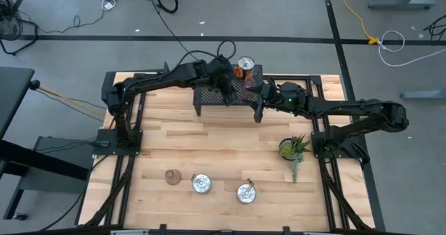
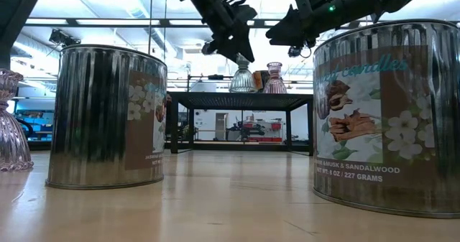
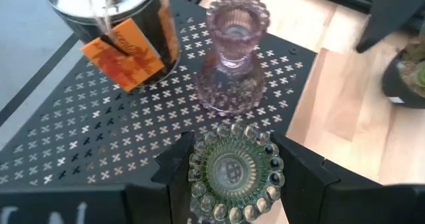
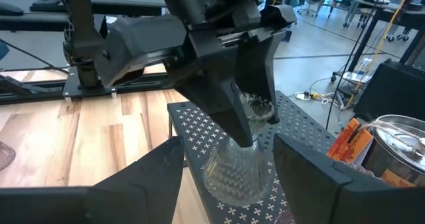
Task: Pick & Place candle stick holders
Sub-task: Put the green candle holder on the shelf
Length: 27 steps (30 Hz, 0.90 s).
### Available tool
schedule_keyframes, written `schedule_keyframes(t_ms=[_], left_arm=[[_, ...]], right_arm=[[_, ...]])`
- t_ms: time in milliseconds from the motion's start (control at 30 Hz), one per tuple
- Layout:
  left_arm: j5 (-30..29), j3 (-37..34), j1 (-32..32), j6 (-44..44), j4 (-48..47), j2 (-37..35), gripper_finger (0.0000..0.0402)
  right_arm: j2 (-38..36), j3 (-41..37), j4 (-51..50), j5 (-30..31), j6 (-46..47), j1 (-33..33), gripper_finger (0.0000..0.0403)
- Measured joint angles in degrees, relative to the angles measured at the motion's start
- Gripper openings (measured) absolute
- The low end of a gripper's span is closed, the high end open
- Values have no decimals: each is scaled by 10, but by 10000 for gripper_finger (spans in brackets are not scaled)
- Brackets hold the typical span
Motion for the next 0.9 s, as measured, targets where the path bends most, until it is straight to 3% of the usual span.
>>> schedule_keyframes(t_ms=[300, 900], left_arm=[[2, 0, 0, -1, 14, 0, 213], [-38, 0, 2, 4, 59, 0, 192]], right_arm=[[0, 0, 0, 0, 0, 0, 231], [0, 0, 0, 0, 0, 0, 231]])
